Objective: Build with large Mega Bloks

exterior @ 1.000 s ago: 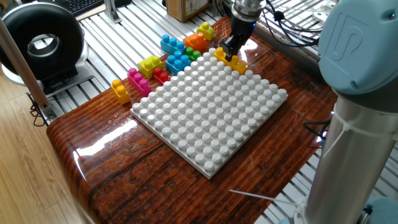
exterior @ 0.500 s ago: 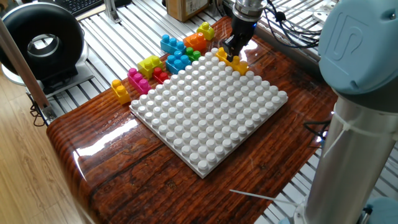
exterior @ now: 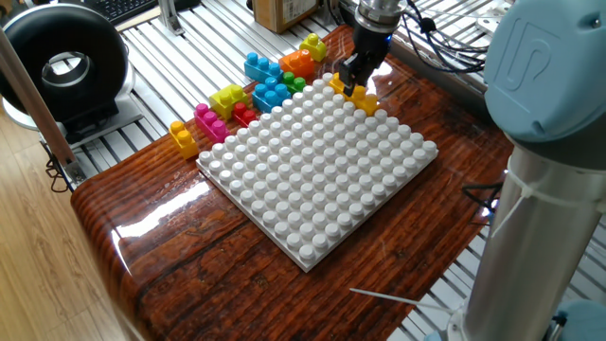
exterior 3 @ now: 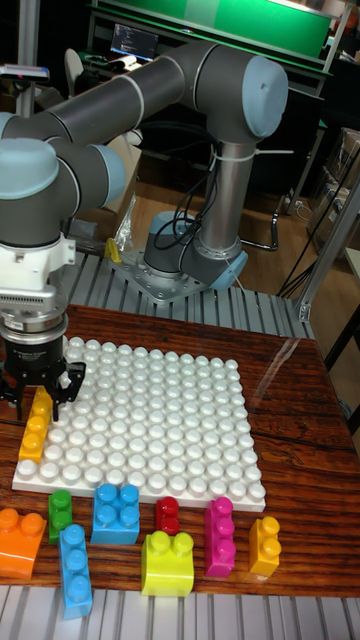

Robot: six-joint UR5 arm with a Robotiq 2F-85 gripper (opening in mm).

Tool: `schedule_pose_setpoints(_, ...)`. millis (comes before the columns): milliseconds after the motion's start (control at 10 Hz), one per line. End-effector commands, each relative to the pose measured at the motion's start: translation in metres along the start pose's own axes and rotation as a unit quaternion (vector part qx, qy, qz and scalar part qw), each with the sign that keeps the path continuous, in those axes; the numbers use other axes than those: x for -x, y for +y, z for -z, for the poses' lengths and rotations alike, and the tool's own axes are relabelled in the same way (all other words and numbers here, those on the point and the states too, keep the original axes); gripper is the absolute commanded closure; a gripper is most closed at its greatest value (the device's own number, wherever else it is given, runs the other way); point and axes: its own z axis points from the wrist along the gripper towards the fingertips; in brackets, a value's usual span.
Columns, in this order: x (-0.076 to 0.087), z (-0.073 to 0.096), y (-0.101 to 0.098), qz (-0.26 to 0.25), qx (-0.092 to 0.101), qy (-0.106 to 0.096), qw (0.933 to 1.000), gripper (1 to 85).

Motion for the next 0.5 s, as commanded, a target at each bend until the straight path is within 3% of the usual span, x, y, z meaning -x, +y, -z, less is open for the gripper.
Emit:
schedule_pose_setpoints(0,-0.003,0.012,-0.010,0.008,-0.007,0.017,0.9998,38.0)
schedule_pose_setpoints(200,-0.001,0.018,-0.016,0.008,-0.016,0.024,0.9996,41.7)
schedule_pose_setpoints(400,0.011,0.021,-0.032,0.020,-0.036,0.014,0.9991,46.0)
